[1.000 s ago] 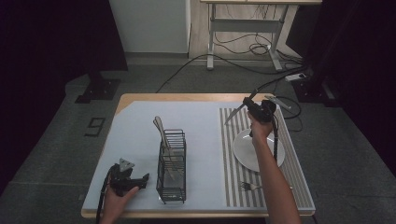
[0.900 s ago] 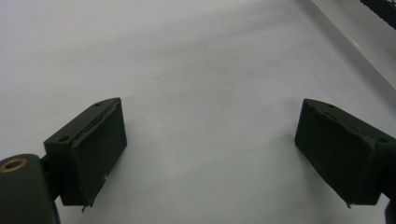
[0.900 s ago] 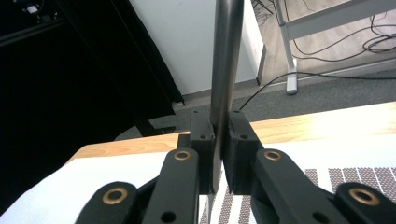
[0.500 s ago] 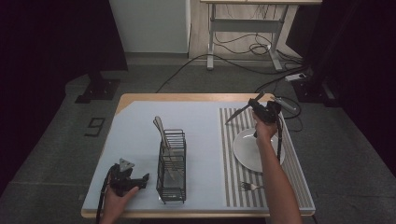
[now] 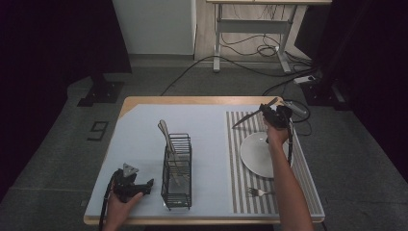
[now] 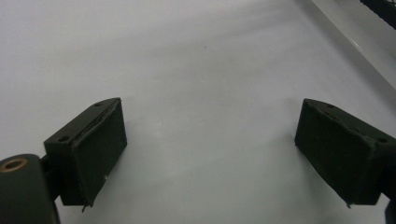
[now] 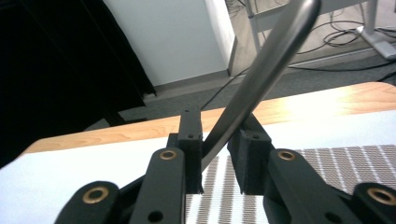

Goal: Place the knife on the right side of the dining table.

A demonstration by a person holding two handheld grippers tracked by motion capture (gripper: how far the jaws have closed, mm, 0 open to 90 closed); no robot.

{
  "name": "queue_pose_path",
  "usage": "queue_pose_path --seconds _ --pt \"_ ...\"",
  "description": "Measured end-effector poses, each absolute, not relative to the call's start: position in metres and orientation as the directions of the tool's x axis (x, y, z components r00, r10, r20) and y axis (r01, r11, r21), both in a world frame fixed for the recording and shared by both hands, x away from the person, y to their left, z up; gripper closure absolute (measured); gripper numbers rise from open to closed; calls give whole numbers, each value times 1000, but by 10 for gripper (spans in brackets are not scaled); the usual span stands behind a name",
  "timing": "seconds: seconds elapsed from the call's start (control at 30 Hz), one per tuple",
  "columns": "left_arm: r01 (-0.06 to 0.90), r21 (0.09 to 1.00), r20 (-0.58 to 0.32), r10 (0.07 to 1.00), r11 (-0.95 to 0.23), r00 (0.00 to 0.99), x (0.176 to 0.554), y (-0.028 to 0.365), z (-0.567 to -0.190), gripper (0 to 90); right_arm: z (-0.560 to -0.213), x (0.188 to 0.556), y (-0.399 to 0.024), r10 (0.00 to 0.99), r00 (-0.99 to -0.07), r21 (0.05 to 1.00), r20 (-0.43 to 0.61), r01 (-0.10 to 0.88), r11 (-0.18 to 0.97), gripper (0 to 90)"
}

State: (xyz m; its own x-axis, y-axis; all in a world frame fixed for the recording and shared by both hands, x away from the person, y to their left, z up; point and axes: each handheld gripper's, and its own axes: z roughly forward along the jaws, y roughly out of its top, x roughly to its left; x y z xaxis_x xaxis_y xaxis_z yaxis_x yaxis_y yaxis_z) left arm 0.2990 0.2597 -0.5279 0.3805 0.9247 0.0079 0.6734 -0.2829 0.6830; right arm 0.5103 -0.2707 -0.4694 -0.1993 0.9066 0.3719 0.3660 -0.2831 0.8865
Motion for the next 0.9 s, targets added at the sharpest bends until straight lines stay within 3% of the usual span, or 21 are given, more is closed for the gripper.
queue_pose_path --seconds 0.9 --pt "673 683 8 925 -283 381 299 260 -528 86 -500 518 -300 900 -91 823 426 452 -344 626"
